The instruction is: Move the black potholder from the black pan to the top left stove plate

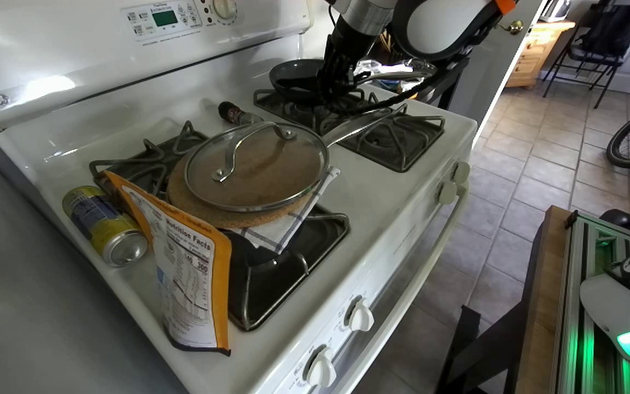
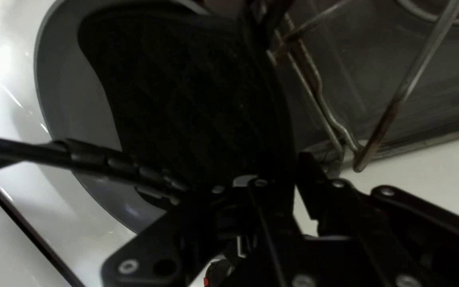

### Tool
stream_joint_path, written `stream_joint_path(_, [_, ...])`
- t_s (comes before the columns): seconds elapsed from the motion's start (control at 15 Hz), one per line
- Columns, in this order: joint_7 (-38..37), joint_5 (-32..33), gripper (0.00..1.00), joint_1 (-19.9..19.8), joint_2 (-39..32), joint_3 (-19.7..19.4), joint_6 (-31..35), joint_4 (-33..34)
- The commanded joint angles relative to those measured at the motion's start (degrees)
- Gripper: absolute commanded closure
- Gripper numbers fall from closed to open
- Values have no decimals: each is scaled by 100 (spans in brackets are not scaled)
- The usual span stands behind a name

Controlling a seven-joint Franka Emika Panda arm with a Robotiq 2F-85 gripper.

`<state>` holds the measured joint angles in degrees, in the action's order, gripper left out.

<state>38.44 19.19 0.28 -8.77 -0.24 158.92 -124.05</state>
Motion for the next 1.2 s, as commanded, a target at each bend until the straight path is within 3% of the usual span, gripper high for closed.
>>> stream_joint_path(0.0, [-167, 133, 100, -11, 67, 34, 68, 5])
stream_joint_path(0.33, [-104, 0, 98, -23, 224, 110, 76, -42])
stream_joint_path(0.53, [128, -393, 98, -61, 250, 248, -44, -30])
stream_joint_path(1.13, [912, -1300, 98, -69, 187, 451, -980, 139])
